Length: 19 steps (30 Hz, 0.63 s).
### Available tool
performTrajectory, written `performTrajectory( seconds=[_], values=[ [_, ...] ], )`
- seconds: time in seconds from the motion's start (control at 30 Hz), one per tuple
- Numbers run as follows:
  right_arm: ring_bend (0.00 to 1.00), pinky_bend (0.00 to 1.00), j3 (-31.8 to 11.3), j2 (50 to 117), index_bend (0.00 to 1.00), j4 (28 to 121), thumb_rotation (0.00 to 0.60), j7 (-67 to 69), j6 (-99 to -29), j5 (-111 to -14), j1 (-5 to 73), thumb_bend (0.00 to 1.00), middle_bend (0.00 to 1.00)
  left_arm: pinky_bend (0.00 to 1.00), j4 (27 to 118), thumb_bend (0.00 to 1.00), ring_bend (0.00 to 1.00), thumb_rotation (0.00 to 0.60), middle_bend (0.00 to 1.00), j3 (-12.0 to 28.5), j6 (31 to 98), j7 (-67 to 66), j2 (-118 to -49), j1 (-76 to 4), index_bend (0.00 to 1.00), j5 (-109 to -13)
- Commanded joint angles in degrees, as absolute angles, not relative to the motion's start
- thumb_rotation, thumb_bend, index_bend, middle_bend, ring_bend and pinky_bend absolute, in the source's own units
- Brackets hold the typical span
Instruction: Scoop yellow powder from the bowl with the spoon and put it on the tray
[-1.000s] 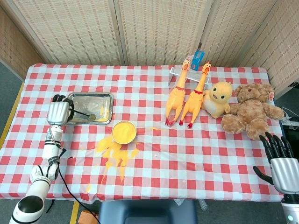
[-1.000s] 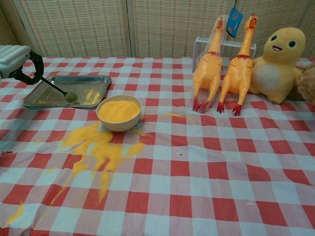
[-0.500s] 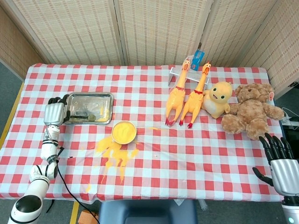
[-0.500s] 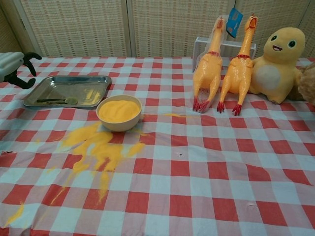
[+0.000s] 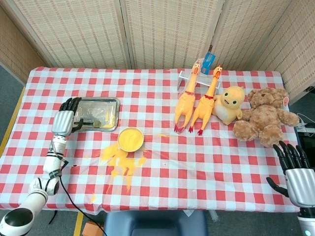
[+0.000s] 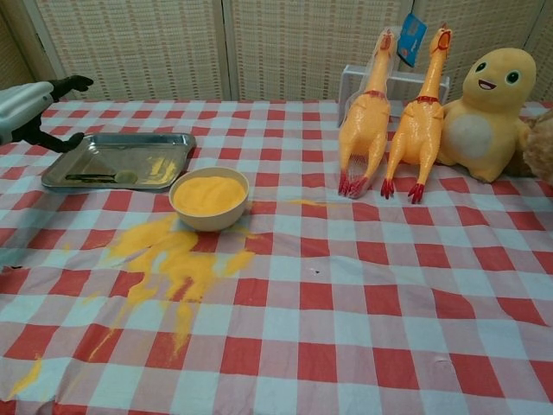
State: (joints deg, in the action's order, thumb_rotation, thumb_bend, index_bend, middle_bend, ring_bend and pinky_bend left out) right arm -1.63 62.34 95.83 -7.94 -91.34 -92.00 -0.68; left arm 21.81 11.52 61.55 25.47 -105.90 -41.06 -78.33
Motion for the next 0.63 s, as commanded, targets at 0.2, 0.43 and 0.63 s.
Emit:
performTrajectory(
  seconds=[0.2,0.43,0.63],
  values=[
    [0.00,0.00,-2.1,63.0,0.00,94.2,0.600,-7.3,-91.8,-93.0,-0.1,0.11,0.00,0.08,74.4,0.43,0.00,0.600,0.00,-3.2,81.3,17.2,-73.7,-22.9,0.00,-89.0],
    [0.00,0.00,-1.7,63.6,0.00,94.0,0.600,-9.2,-89.5,-92.2,0.6,0.11,0.00,0.05,88.4,0.42,0.00,0.600,0.00,-5.9,95.2,-9.5,-67.6,-11.5,0.00,-89.9],
    [0.00,0.00,-1.3,62.9,0.00,95.0,0.600,-8.4,-90.6,-93.0,0.1,0.11,0.00,0.05,91.0,0.42,0.00,0.600,0.00,-4.8,94.6,-10.3,-66.6,-10.2,0.00,-89.2]
  ],
)
